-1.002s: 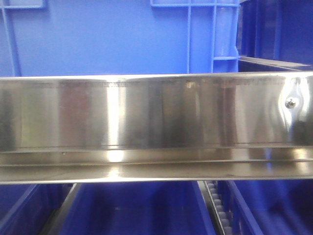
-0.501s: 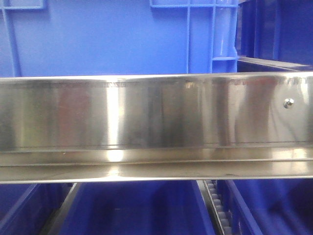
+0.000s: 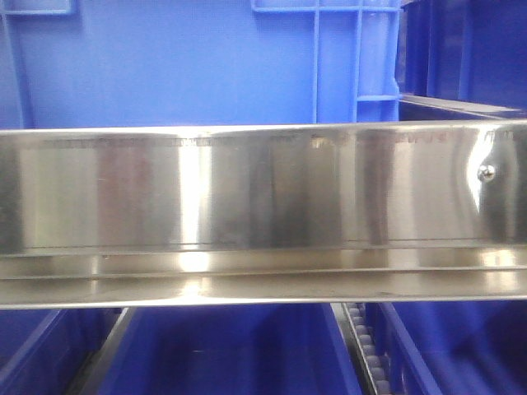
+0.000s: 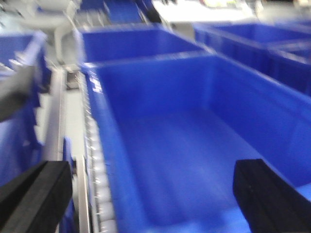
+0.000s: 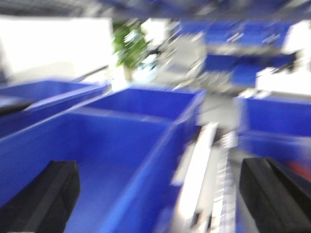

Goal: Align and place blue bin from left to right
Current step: 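Lower both open grippers onto opposite side walls of the blue bin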

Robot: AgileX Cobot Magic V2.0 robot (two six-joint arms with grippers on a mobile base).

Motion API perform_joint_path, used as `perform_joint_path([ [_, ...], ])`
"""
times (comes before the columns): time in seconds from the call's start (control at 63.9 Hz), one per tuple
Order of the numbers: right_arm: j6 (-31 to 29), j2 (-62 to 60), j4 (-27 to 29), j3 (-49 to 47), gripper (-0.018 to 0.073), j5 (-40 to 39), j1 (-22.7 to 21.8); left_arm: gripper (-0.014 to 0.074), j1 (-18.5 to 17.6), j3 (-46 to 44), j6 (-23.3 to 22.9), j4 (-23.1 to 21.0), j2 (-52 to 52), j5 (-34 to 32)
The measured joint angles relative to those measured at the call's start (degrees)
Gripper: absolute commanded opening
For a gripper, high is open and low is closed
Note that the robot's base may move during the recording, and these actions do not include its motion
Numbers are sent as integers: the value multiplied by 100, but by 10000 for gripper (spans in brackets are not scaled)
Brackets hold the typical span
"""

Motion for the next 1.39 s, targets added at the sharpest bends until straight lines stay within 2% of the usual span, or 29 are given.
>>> perform_joint_path([
  [0.11,0,848,0,-806,570,745,295,571,-57,-970,10,0,865,570],
  [0.235,8,1821,0,-1756,570,1713,342,571,-57,-2121,10,36,1782,1394],
  [0.423,722,3085,-532,-3364,570,3160,342,571,-57,-3611,-161,396,2976,2704],
  [0.501,966,3599,-715,-4078,570,3667,342,571,-18,-4078,-271,505,3410,3000],
  [0.595,1055,4129,-791,-4805,570,4039,342,571,137,-4472,-309,509,3867,3041],
  [0.705,1134,4732,-802,-5506,570,4139,342,571,317,-4556,-342,499,4175,3113],
  [0.845,1324,5353,-802,-5938,570,4152,342,571,528,-4578,-342,488,4465,3155],
  [1.049,1453,6004,-768,-6025,570,4187,342,571,717,-4591,-327,383,4857,3155],
  [1.393,1492,6630,-745,-6025,570,4196,342,571,717,-4591,-291,133,5412,3155],
])
